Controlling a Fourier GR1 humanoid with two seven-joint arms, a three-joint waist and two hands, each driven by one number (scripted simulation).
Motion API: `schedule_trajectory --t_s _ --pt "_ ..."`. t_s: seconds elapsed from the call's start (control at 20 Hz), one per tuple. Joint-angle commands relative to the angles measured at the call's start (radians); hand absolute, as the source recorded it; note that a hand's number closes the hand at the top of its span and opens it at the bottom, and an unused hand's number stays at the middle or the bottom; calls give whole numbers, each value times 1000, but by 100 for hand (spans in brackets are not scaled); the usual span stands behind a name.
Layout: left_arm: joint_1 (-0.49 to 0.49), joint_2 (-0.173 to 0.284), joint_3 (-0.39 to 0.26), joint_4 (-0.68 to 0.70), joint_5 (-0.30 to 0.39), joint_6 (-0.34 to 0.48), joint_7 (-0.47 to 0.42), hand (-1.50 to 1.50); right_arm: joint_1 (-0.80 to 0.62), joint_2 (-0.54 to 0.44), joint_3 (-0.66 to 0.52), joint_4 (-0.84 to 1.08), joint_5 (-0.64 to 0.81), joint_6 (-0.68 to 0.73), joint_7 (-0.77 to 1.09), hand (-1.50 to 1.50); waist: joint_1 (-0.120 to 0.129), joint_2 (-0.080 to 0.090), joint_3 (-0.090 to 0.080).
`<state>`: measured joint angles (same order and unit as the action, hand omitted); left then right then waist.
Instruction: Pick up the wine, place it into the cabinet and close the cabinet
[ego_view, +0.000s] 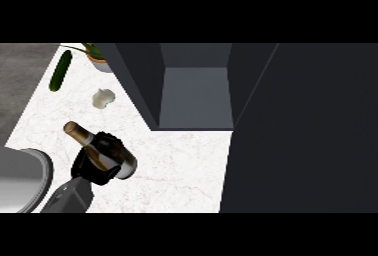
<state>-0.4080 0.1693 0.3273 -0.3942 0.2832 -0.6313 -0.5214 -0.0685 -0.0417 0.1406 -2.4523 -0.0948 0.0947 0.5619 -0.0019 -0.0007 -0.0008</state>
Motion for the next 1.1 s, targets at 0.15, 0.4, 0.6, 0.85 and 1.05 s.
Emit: schedule_trajectory --t_s 0.15,0.4,0.6,0.85,1.05 --pt "112 -69 43 -119 7 219 -250 150 21 -17 -44 -85 -63 -1 42 -150 3 -3 1" --pt "156 -133 -10 -306 59 237 -120 150 1 -21 -73 -38 -86 15 26 -150 5 -2 1" --pt "258 -153 -72 -487 54 254 -61 150 -15 -14 -41 -81 -48 -6 89 -150 7 -3 1" --pt "262 -168 -298 -588 115 379 -52 150 9 23 38 -98 11 -17 92 -150 2 -5 1" --pt "340 -169 -477 -772 220 513 38 150 -93 -30 -126 -30 -127 -2 114 -150 5 -3 1"
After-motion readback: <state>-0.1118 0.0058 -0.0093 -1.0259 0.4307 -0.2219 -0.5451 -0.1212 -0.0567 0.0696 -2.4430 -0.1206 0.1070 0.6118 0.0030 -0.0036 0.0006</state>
